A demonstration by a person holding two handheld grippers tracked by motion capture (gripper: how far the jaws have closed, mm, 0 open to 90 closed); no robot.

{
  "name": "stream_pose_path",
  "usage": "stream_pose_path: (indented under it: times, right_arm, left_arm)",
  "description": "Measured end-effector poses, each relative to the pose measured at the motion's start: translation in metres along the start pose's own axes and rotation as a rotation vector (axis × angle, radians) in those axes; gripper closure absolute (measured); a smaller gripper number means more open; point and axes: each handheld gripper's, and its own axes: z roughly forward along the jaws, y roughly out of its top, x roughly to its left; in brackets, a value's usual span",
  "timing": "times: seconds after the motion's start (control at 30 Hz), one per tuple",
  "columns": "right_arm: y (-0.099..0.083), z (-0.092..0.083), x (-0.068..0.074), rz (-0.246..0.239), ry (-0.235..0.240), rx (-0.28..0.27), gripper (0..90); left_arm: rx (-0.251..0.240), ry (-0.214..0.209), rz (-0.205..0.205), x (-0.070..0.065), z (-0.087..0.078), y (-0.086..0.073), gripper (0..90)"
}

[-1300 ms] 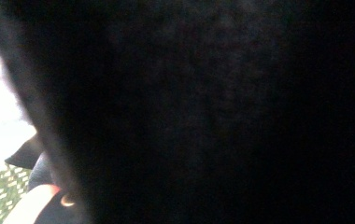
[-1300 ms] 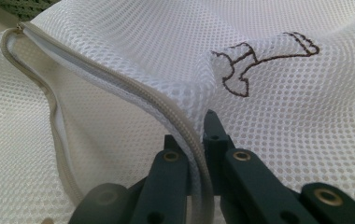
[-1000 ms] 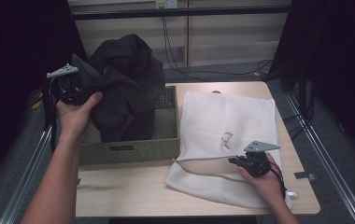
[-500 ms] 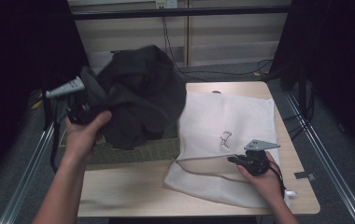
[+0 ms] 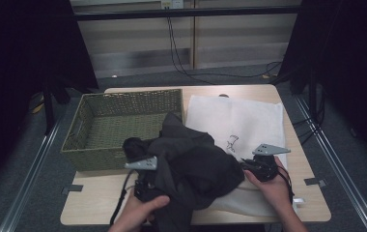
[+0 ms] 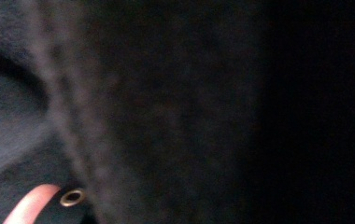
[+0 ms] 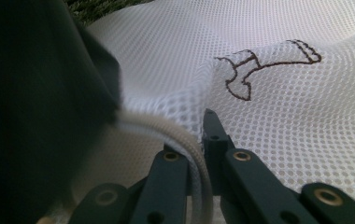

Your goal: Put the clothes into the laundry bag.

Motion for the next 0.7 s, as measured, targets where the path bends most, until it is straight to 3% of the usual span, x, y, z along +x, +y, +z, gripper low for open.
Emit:
stream_pose_path:
  times: [0.07,0.13,0.17,0.23,0.27,0.3,0.37,0.4,0.43,0.5,0.57,0.63,0.67,0.7]
  right_arm:
    - [0.000,0.000,0.001,-0.004,-0.002,0.004,89.8]
    - [-0.001,0.000,0.001,-0.006,-0.002,0.008,89.8]
    - [-0.001,0.001,0.001,-0.004,-0.005,0.010,89.8]
    - [-0.002,0.002,0.001,-0.008,0.003,0.010,89.8]
    - [-0.002,0.002,0.001,-0.008,0.003,0.010,89.8]
    - [-0.001,0.002,0.002,-0.011,0.002,0.009,89.8]
    - [-0.001,0.003,0.002,-0.018,-0.009,0.016,89.8]
    - [-0.001,0.004,0.002,-0.008,-0.029,0.025,89.8]
    - [-0.001,0.004,0.002,-0.008,-0.029,0.025,89.8]
    - [-0.002,0.005,0.001,-0.012,-0.043,0.028,89.8]
    - [-0.003,0.004,0.001,-0.009,-0.049,0.028,89.8]
    - [-0.003,0.005,0.000,-0.010,-0.053,0.028,89.8]
    - [-0.003,0.005,0.001,-0.005,-0.055,0.031,89.8]
    - [-0.003,0.005,0.001,-0.005,-0.055,0.031,89.8]
  left_arm:
    - [0.043,0.022,-0.040,0.011,0.011,-0.022,72.4]
    - [0.068,0.042,-0.073,0.018,0.009,-0.035,71.9]
    - [0.072,0.080,-0.035,0.014,0.001,-0.032,71.6]
    - [0.063,0.159,-0.004,0.009,-0.013,-0.030,70.3]
    - [0.063,0.159,-0.004,0.009,-0.013,-0.030,69.6]
    - [0.036,0.224,0.008,0.010,-0.028,-0.034,69.6]
    - [0.002,0.256,-0.005,0.016,-0.045,-0.040,66.3]
    - [-0.024,0.281,0.008,0.018,-0.055,-0.044,59.2]
    - [-0.042,0.297,0.017,0.018,-0.063,-0.045,59.2]
    - [-0.079,0.344,0.063,0.014,-0.079,-0.044,48.2]
    - [-0.125,0.432,0.092,0.010,-0.096,-0.042,32.9]
    - [-0.192,0.514,0.081,0.010,-0.113,-0.039,20.5]
    - [-0.279,0.587,0.034,0.015,-0.136,-0.036,14.4]
    - [-0.279,0.587,0.034,0.015,-0.136,-0.036,14.1]
